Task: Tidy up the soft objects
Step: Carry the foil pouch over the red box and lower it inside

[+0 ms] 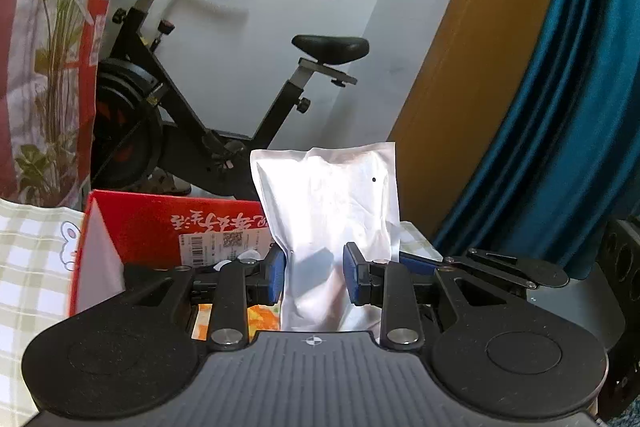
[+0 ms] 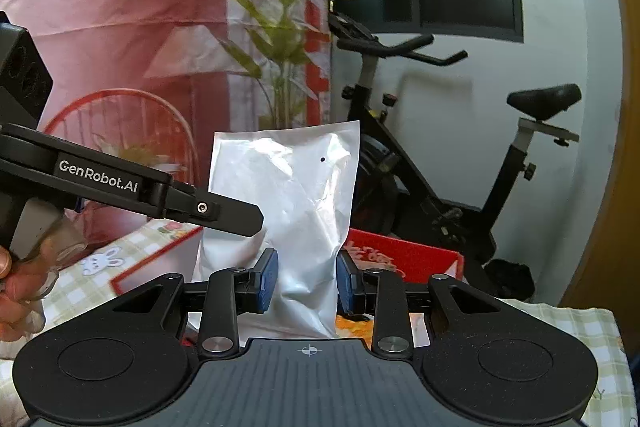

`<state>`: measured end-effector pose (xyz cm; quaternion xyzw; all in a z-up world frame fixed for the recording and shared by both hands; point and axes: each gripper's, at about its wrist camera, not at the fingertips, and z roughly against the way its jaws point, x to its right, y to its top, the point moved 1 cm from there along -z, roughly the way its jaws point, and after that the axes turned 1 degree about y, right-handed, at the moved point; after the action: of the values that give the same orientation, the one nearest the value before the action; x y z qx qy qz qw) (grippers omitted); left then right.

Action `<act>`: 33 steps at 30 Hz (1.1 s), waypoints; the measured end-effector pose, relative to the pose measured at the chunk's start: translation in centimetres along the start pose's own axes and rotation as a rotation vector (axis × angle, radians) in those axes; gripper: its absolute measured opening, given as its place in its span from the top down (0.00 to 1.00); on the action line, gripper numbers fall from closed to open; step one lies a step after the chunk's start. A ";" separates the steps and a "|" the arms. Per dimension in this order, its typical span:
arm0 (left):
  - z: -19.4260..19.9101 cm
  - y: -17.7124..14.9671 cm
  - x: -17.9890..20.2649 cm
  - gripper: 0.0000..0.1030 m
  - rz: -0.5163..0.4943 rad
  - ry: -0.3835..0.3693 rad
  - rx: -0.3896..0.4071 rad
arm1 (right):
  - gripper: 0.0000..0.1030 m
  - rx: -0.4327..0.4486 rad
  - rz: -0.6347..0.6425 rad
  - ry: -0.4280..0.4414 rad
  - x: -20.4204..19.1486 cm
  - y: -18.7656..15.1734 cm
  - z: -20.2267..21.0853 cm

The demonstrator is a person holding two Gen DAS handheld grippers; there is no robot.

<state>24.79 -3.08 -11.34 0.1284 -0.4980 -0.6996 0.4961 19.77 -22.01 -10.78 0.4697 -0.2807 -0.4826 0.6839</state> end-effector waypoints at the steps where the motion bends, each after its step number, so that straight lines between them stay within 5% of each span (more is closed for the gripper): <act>1: -0.7 -0.1 -0.1 0.70 0.000 0.004 -0.009 | 0.72 -0.009 -0.003 -0.002 0.3 -0.2 -0.5; 12: -5.2 -2.7 -1.1 0.70 -0.005 0.033 -0.142 | 0.72 -0.146 -0.061 -0.014 2.8 -4.6 -4.6; 27: -6.3 -3.4 -1.3 0.68 -0.009 0.052 -0.198 | 0.68 -0.197 -0.068 -0.052 2.5 -6.0 -5.1; 30: -6.1 -3.2 -1.2 0.45 -0.007 0.057 -0.180 | 0.65 -0.190 -0.064 -0.069 2.2 -5.7 -5.1; 33: -5.7 -3.0 -0.9 0.40 -0.017 0.074 -0.145 | 0.62 -0.188 -0.051 -0.086 2.0 -5.7 -4.9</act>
<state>27.38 -5.49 -16.75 0.1221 -0.4264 -0.7328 0.5161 22.39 -22.55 -18.11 0.3894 -0.2514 -0.5436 0.6998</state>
